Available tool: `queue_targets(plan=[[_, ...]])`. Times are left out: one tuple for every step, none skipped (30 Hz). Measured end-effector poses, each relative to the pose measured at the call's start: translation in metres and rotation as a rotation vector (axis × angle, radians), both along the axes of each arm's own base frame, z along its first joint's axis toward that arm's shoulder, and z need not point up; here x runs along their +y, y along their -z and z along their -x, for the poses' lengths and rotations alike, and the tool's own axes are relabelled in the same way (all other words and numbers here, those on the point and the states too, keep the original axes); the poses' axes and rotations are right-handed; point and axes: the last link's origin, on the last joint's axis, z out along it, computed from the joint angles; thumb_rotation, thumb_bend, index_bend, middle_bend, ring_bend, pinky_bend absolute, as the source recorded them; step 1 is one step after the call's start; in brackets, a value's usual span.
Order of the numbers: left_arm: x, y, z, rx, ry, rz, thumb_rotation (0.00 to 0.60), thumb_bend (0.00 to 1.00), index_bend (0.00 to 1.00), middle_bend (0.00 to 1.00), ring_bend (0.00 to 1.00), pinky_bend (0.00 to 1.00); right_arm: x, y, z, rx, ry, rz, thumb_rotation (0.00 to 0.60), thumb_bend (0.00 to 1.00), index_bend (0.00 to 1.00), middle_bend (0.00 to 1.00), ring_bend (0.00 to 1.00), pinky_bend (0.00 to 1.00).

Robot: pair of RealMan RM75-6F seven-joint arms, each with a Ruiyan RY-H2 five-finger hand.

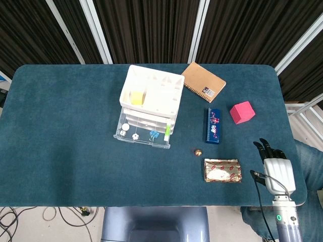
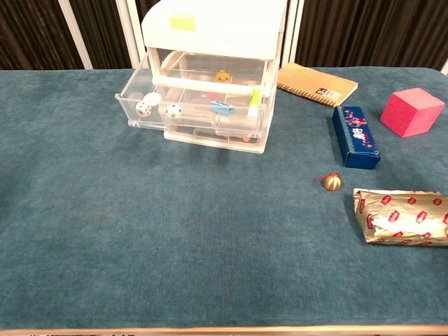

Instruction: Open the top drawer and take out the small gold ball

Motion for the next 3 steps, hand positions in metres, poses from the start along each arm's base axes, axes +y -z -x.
queue_targets(plan=[[0.0000, 0.0002, -0.0002, 0.001, 0.004, 0.002, 0.600, 0.24, 0.13, 0.00, 0.00, 0.00, 0.0023, 0.0003, 0.0014, -0.003, -0.003, 0.007, 0.600, 0.23, 0.19, 0.14, 0.33, 0.30], [0.0001, 0.0003, -0.0004, 0.002, 0.007, 0.002, 0.600, 0.24, 0.13, 0.00, 0.00, 0.00, 0.0038, 0.0005, 0.0026, -0.006, -0.005, 0.012, 0.600, 0.23, 0.19, 0.13, 0.33, 0.30], [0.0002, 0.0003, -0.0006, 0.004, 0.011, 0.002, 0.600, 0.24, 0.13, 0.00, 0.00, 0.00, 0.0053, 0.0008, 0.0041, -0.010, -0.008, 0.017, 0.600, 0.23, 0.19, 0.13, 0.33, 0.30]])
